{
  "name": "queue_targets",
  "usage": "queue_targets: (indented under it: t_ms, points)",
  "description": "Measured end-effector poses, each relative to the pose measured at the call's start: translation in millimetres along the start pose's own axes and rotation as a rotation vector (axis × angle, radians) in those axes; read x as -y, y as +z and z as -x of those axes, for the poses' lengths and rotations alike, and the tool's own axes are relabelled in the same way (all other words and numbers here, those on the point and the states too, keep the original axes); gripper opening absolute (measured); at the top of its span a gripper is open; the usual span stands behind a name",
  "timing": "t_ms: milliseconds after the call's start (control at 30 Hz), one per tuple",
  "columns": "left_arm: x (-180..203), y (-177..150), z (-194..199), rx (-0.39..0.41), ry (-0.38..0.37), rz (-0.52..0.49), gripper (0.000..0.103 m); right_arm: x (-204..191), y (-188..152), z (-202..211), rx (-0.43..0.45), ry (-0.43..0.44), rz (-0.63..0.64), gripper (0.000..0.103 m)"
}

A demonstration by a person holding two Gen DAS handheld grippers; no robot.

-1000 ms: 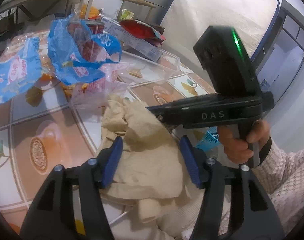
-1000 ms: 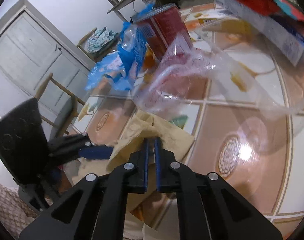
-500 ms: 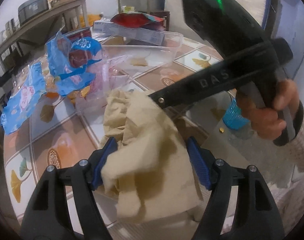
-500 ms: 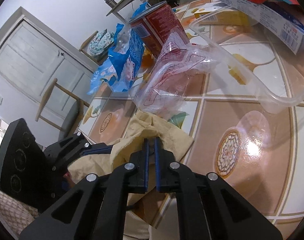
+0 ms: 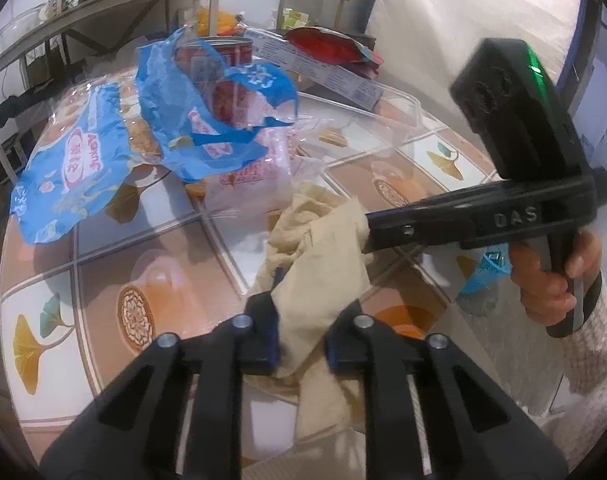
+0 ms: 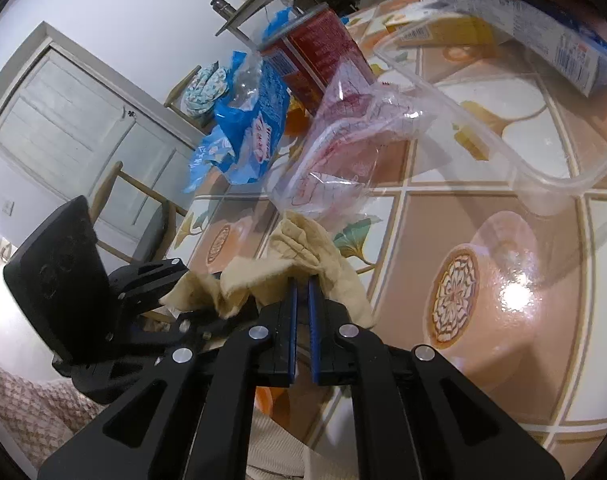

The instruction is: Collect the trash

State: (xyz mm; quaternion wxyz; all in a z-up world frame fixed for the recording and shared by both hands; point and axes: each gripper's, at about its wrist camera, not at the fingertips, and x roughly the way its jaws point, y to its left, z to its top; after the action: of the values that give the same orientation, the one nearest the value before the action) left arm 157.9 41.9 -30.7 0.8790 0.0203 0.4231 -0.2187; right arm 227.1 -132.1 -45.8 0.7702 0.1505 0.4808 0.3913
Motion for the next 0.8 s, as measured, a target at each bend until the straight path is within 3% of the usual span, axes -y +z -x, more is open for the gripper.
queue_targets:
  t_ms: [133,267,433,500,700,800]
  points:
    - [-10,-5,7,0.006,-0.024,0.059,0.007,-7,3,24,0.076,-0.008,0.024,0.01]
    - [-20,-14,16,0.023,-0.03,0.108,0.007,-13,7,43,0.146,-0.05,0.04,0.041]
    - [-34,-29,29,0.045,-0.057,0.178,0.006,-25,19,46,0.185,-0.063,0.049,0.052]
    - [-38,-32,30,0.051,-0.053,0.189,0.006,-30,24,45,0.201,-0.082,0.06,0.053]
    - [-52,-43,39,0.074,-0.055,0.221,0.006,-48,49,30,0.192,-0.031,0.061,0.057]
    - [-57,-46,42,0.085,-0.064,0.234,0.006,-59,69,12,0.169,-0.1,0.079,0.057]
